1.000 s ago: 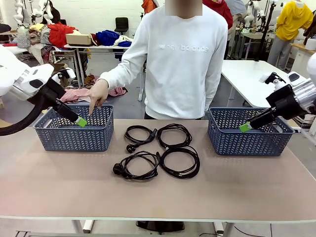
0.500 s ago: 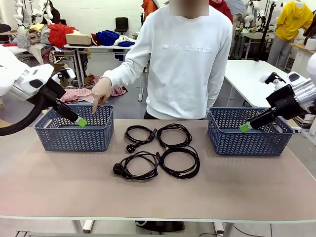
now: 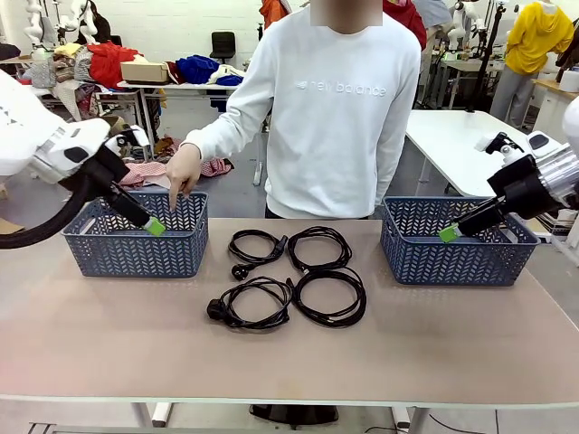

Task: Organize the cables according to human instructions.
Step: Pick up a bundle of cables and place it in the basket indicated by the human.

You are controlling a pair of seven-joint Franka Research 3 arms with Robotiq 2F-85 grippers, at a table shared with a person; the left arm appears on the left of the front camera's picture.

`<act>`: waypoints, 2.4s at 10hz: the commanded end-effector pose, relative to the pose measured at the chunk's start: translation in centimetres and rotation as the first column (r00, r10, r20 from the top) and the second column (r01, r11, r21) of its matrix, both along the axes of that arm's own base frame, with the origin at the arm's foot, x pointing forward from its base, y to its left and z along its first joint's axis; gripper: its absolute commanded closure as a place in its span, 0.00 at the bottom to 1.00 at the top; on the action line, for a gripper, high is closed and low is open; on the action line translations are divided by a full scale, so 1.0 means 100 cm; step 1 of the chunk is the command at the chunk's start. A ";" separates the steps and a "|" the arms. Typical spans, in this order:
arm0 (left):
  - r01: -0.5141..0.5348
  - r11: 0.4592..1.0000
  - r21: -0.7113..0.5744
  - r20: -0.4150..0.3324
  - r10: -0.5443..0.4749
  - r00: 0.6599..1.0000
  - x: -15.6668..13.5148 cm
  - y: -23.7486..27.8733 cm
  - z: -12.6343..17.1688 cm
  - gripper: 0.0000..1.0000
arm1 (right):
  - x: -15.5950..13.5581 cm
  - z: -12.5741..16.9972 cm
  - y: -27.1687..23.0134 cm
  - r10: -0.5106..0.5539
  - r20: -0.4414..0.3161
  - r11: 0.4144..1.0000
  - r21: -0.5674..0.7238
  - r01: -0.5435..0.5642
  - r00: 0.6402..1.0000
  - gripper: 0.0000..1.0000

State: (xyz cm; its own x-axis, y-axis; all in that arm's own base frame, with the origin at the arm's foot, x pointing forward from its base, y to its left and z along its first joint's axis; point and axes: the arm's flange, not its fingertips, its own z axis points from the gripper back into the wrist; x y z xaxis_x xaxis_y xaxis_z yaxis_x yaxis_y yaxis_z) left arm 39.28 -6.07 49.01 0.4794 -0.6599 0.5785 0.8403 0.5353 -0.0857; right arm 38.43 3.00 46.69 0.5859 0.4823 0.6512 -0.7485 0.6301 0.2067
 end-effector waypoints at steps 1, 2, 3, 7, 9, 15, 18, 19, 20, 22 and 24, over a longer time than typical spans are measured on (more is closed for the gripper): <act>0.116 0.987 0.107 0.010 -0.118 0.993 0.010 -0.028 0.006 0.00 | 0.004 -0.001 -0.002 0.020 0.020 1.000 0.020 -0.020 1.000 0.00; 0.175 0.973 0.149 0.005 -0.177 0.984 0.012 -0.049 0.003 0.00 | 0.004 -0.001 -0.002 0.020 0.020 1.000 0.020 -0.020 1.000 0.00; 0.241 0.952 0.186 -0.009 -0.244 0.970 0.012 -0.070 -0.002 0.00 | 0.004 -0.001 -0.002 0.020 0.020 1.000 0.020 -0.020 1.000 0.00; 0.423 0.846 0.325 -0.048 -0.432 0.901 0.003 -0.148 -0.032 0.00 | 0.004 -0.001 -0.002 0.020 0.020 1.000 0.020 -0.020 1.000 0.00; 0.464 0.810 0.358 -0.060 -0.476 0.878 -0.008 -0.169 -0.049 0.00 | 0.004 -0.001 -0.002 0.020 0.020 1.000 0.020 -0.020 1.000 0.00; 0.486 0.793 0.368 -0.078 -0.494 0.866 -0.023 -0.191 -0.073 0.00 | 0.004 -0.001 -0.002 0.020 0.020 1.000 0.020 -0.020 1.000 0.00; 0.486 0.793 0.368 -0.078 -0.494 0.866 -0.023 -0.191 -0.073 0.00 | 0.004 -0.001 -0.002 0.020 0.020 1.000 0.020 -0.020 1.000 0.00; 0.486 0.793 0.368 -0.078 -0.494 0.866 -0.023 -0.191 -0.073 0.00 | 0.004 -0.001 -0.002 0.020 0.020 1.000 0.020 -0.020 1.000 0.00; 0.486 0.793 0.368 -0.078 -0.494 0.866 -0.023 -0.191 -0.073 0.00 | 0.004 -0.001 -0.002 0.020 0.020 1.000 0.020 -0.020 1.000 0.00; 0.492 0.774 0.399 -0.074 -0.508 0.858 -0.023 -0.197 -0.083 0.00 | 0.004 -0.001 -0.002 0.020 0.020 1.000 0.020 -0.020 1.000 0.00; 0.525 0.738 0.425 -0.098 -0.539 0.837 -0.021 -0.211 -0.097 0.00 | 0.004 -0.001 -0.002 0.020 0.020 1.000 0.020 -0.020 1.000 0.00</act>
